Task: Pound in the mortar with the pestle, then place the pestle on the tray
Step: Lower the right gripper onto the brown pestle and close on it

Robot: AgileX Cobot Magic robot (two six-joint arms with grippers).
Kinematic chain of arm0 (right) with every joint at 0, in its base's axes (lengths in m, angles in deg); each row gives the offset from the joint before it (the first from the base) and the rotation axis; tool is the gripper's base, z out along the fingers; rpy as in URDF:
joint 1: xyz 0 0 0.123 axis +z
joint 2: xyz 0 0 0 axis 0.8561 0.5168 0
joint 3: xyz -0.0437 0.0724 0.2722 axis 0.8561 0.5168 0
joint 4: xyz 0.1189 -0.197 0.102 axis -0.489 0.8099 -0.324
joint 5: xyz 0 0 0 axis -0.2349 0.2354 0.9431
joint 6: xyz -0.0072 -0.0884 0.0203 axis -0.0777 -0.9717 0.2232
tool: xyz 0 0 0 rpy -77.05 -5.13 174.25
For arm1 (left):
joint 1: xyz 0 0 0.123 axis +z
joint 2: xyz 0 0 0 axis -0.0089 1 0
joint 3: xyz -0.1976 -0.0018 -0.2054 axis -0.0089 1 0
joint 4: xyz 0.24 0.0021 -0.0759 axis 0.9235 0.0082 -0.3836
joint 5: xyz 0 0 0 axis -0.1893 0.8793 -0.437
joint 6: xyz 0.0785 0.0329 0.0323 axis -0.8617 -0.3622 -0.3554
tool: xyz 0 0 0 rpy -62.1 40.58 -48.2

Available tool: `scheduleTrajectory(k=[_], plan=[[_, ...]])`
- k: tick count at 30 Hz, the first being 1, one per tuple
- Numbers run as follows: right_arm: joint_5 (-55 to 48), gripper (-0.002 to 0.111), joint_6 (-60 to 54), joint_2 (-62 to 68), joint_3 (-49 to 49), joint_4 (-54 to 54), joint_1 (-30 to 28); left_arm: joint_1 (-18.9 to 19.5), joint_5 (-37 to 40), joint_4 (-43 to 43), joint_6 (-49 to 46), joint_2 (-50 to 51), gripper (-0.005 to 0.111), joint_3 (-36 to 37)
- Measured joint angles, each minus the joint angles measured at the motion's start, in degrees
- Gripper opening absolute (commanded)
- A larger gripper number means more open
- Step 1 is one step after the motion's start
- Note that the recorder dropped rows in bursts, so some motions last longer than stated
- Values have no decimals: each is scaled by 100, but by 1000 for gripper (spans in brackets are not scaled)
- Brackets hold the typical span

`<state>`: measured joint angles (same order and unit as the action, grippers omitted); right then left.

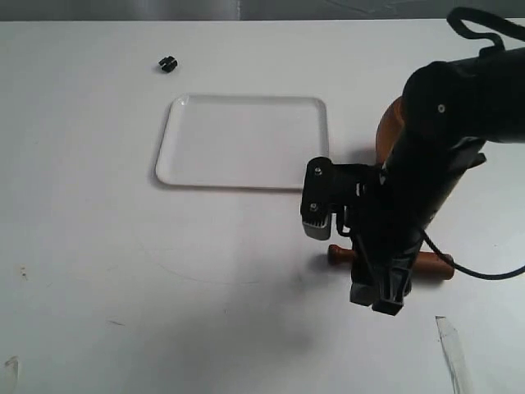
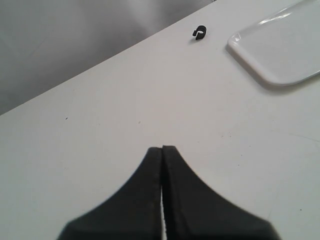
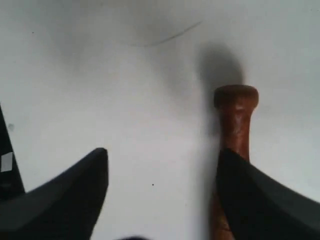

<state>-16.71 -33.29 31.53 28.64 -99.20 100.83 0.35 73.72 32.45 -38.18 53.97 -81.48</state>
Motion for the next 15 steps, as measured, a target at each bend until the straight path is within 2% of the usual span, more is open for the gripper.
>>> scheduleTrajectory(k=[15], plan=[[1085, 64, -44, 0, 48, 511, 0, 0, 0, 0, 0, 0, 0, 0]])
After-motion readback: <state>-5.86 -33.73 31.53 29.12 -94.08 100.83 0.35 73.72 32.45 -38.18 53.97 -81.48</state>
